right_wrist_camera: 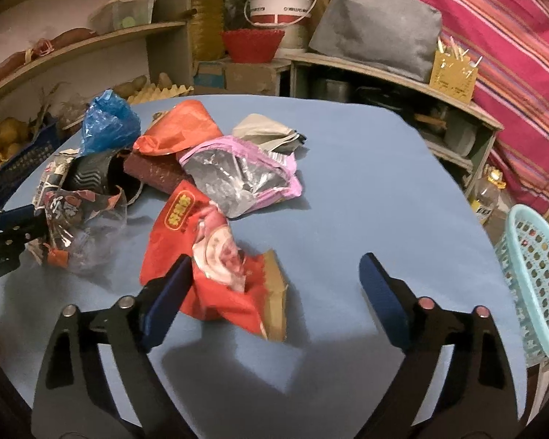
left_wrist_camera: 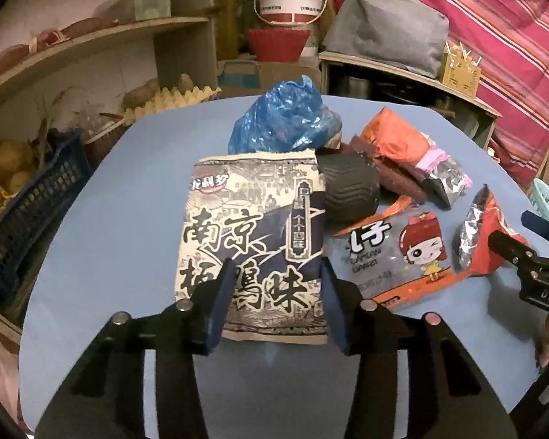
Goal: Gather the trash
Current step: 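Grasp the red chip bag with the right tool while the left tool grasps the white-navy snack bag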
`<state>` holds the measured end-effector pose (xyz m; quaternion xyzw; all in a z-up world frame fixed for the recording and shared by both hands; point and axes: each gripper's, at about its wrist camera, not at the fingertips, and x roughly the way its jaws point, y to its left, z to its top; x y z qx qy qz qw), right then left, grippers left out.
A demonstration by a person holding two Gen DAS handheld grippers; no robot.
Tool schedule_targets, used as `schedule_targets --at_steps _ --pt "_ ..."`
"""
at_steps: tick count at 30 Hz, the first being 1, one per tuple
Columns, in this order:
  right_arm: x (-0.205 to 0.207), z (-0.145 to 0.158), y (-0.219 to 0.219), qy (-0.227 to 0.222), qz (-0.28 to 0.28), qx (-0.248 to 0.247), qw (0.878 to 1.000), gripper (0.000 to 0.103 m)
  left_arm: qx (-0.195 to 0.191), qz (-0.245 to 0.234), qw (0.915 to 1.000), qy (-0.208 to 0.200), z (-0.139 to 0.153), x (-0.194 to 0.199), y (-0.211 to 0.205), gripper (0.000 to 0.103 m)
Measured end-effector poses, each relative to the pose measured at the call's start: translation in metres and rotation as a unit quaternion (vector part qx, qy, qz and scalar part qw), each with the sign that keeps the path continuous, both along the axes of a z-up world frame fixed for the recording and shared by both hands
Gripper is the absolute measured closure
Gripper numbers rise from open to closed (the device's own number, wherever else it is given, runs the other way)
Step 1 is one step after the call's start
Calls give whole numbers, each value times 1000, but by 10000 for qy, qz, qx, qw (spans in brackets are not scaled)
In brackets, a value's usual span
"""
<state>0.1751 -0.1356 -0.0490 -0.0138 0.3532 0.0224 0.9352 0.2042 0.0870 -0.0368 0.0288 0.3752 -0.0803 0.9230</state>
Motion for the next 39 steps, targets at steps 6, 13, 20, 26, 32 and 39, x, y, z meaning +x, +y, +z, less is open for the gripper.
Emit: schedule_targets --at_steps 6,13,20,26,32,39 --pt "4 2 6 41 273 209 9994 45 12 -25 10000 -43 1 -1 0 78" --pt "2 6 13 -80 578 323 9978 56 -155 98 9998 -103 6 -1 10 86" --pt "-7 19 9 -320 670 333 9967 57 -83 228 9993 -297 18 -11 11 92" --pt "-15 27 -6 -495 583 257 9967 57 48 236 9982 -546 35 -21 4 98" --pt "-23 36 -34 -637 369 305 9968 57 -7 277 9975 -653 49 -33 6 99" --pt "-31 47 -70 -725 118 490 9961 57 -197 124 9964 -818 79 -44 -10 99"
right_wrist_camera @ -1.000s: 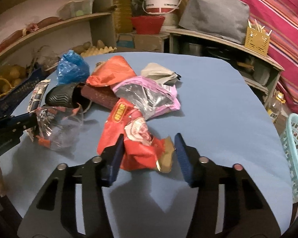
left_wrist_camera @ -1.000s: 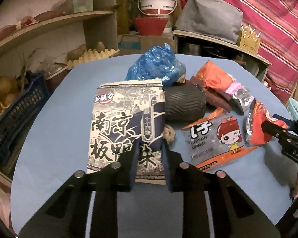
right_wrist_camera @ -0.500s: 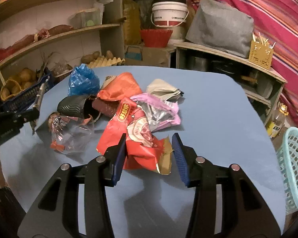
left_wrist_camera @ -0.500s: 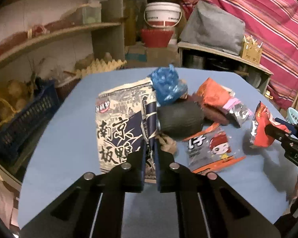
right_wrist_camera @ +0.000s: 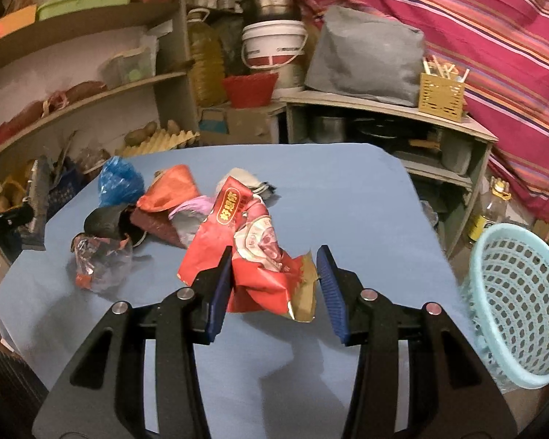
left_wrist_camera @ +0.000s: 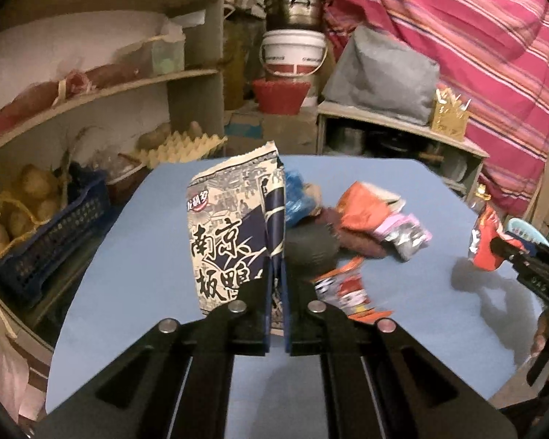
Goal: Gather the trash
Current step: 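Grasp the red chip bag with the right tool while the left tool grasps the white-navy snack bag, then carry both bags over the blue wastebasket and open both tools to drop them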
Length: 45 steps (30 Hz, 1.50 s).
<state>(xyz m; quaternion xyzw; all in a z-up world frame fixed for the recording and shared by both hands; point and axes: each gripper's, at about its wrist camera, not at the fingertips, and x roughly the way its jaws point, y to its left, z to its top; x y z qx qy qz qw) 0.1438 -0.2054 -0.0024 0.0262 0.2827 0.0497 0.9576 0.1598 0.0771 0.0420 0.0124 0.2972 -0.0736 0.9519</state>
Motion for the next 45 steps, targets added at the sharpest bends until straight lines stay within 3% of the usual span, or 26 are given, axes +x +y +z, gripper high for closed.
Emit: schedule_targets --at_steps 8,15,23,31,36,45 --pt "-19 14 -48 -204 -296 108 9993 57 102 -415 9988 -226 24 -1 -62 99" --pt "-41 23 -115 -346 -839 197 9957 57 110 -893 9955 -285 20 8 -139 99" --pt "-72 29 -200 -354 -1547 11 9873 57 -112 -1705 9850 -246 21 9 -245 99" --pt "-75 26 -279 -18 -2129 -3 9771 57 -256 -2470 9684 -226 29 14 -351 99" --pt "-86 24 -303 -80 -2411 268 9701 57 -251 -2735 9614 -172 19 17 -407 99" --pt "-92 13 -315 -58 -2634 472 9635 57 -130 -2948 9555 -53 -3 13 -469 99"
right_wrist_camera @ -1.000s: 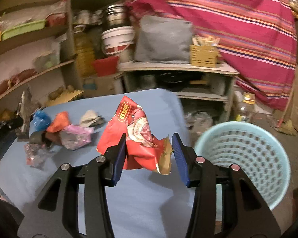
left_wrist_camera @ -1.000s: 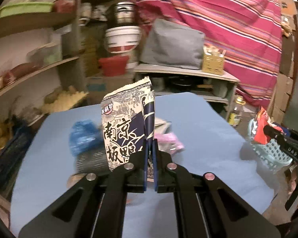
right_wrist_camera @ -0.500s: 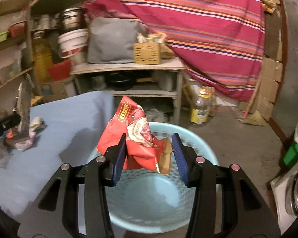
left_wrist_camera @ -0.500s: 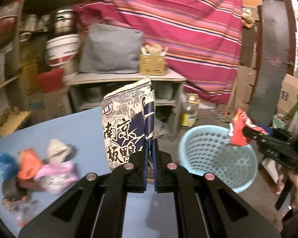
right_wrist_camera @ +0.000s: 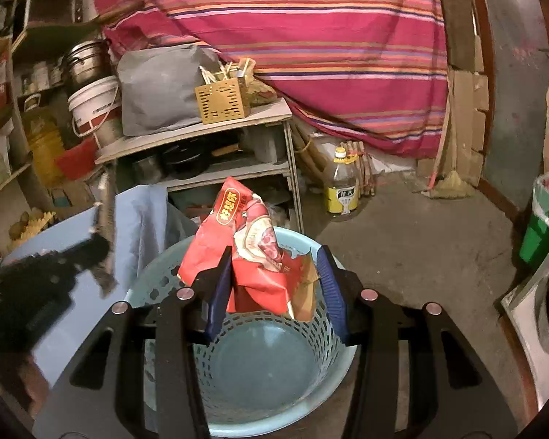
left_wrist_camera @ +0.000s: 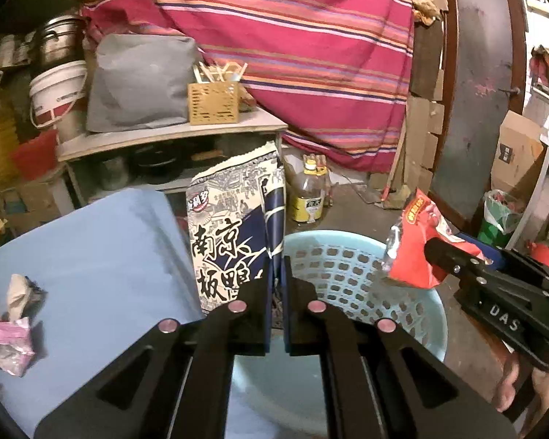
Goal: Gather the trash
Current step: 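Carry both bags over the blue wastebasket and open both tools to drop them, then grasp the pink wrapper with the right tool while the left tool grasps the clear orange-printed wrapper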
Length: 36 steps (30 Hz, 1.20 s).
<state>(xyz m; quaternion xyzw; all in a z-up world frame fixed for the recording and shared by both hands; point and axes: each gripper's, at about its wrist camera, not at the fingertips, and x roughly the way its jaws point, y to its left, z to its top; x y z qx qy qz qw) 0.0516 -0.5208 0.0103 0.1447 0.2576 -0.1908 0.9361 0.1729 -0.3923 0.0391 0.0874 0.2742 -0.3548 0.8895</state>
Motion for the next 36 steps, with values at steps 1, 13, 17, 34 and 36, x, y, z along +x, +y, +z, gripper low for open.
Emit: schedule_targets --at_steps 1,13,17,34,36 --pt "0 -1 -4 19 -39 9 10000 57 6 -28 10000 30 -3 -1 -4 99" --pt "-7 -12 -27 68 -227 298 9993 57 260 -230 9990 293 -31 5 -40 73" --pt "-4 -13 -26 96 -194 306 9993 57 215 19 9998 -34 -19 -2 -25 27" --pt "14 3 17 -139 -81 196 9997 4 289 855 9945 -531 15 0 84 12" --pt "16 6 28 -170 -49 141 9997 4 308 982 9928 -609 16 -1 106 11"
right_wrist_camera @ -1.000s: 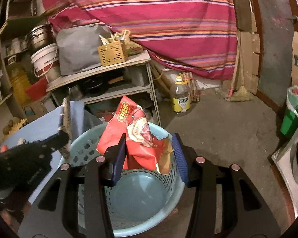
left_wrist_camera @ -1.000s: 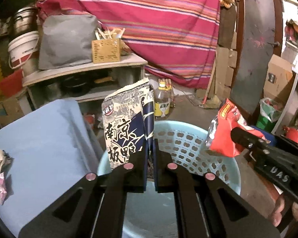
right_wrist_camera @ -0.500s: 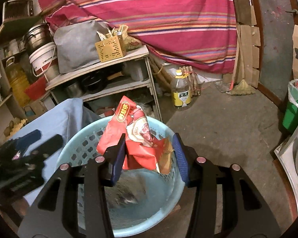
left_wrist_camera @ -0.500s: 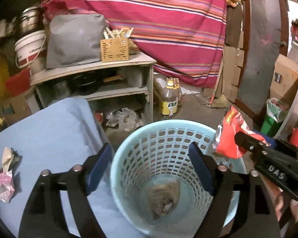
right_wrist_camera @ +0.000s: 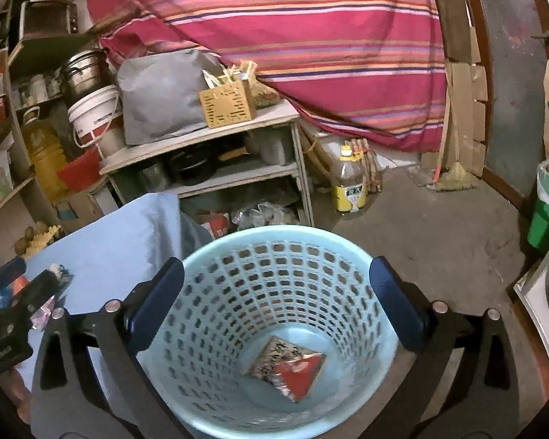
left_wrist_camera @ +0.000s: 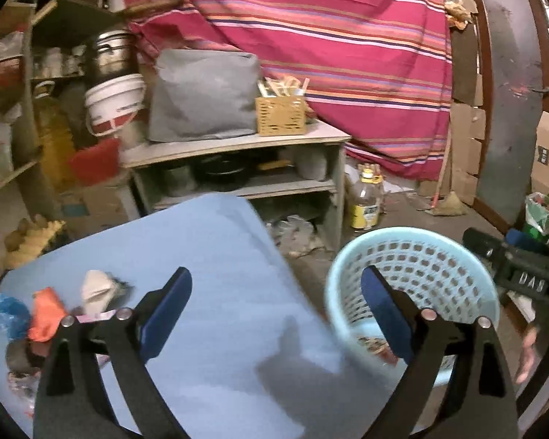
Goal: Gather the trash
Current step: 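Grasp the pink wrapper with the right tool while the left tool grasps the clear orange-printed wrapper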
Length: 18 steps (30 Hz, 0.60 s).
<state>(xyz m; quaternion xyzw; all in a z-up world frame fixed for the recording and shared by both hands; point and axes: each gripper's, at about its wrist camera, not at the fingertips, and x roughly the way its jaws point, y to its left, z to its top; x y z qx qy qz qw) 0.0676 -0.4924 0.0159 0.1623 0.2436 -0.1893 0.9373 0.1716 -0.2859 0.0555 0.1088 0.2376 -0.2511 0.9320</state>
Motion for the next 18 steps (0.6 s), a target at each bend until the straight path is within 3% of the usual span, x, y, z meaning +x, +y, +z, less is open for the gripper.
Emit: schedule_targets --at_steps 5,10,18 --pt "10 2 32 -23 130 -29 9999 4 -29 310 9995 8 -2 2 61 11" --pt "17 6 67 -181 234 -45 9996 4 176 685 9975 -15 -9 2 123 11" --pt "46 1 123 57 556 -552 9969 4 372 1552 9872 40 -28 15 219 11"
